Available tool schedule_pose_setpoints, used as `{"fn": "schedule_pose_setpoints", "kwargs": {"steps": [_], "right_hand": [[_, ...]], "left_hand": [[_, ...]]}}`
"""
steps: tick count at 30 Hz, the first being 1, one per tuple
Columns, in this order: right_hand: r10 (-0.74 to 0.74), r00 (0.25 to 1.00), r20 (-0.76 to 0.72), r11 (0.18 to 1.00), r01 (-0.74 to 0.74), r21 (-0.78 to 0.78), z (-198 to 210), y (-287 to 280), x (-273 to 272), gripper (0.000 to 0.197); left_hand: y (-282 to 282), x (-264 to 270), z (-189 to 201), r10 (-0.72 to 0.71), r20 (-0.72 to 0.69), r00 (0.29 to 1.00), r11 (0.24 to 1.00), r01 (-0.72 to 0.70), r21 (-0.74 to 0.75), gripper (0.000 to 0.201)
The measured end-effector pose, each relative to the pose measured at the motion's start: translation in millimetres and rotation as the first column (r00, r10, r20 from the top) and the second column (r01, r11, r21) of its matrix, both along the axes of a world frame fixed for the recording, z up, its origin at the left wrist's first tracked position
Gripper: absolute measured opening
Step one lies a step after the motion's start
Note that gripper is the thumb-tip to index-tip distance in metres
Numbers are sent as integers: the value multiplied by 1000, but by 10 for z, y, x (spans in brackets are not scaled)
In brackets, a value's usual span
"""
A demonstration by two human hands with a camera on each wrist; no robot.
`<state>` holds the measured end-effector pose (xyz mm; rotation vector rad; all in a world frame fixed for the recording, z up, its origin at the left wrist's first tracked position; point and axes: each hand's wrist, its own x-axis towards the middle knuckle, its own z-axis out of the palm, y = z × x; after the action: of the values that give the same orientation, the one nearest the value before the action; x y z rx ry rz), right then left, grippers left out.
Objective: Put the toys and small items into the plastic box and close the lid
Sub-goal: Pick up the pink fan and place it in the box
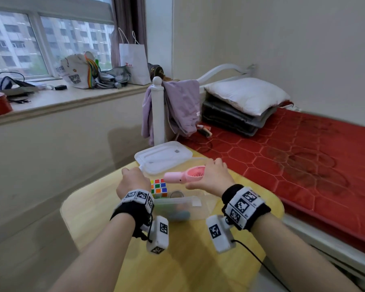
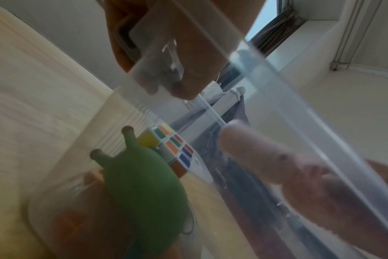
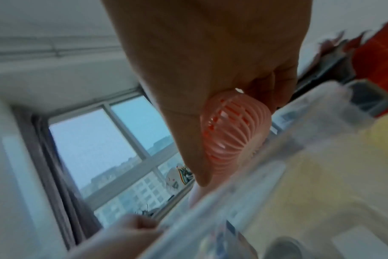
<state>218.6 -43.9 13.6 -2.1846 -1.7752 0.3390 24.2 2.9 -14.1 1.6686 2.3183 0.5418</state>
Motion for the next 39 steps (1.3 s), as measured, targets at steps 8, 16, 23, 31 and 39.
{"fn": "schedule_pose_setpoints", "kwargs": {"steps": [8,16,23,31,39], "right_hand": [[-52,959,279,991,84,-105,-155,124,-311,91],[197,967,161,891,-107,-442,33,121,-482,51],[443,856,265,795,-240,-556,81,37,-509,33],[186,963,195,935,-113,-335,99,288,-362,51],[12,917,-398,998,-34,-48,285,650,127,18]], "left_hand": [[26,-7,2,-11,14,1000,1000,11,-21,25],[35,-20,-26,-14,38,999,1000,14,-12,23],[46,-27,-45,-31,23,999,999,31,-8,24],[114,-66,-40,-43,77,996,999,44,-17,20],[429,-541,-19,-146,846,512,989,82,121,28]]}}
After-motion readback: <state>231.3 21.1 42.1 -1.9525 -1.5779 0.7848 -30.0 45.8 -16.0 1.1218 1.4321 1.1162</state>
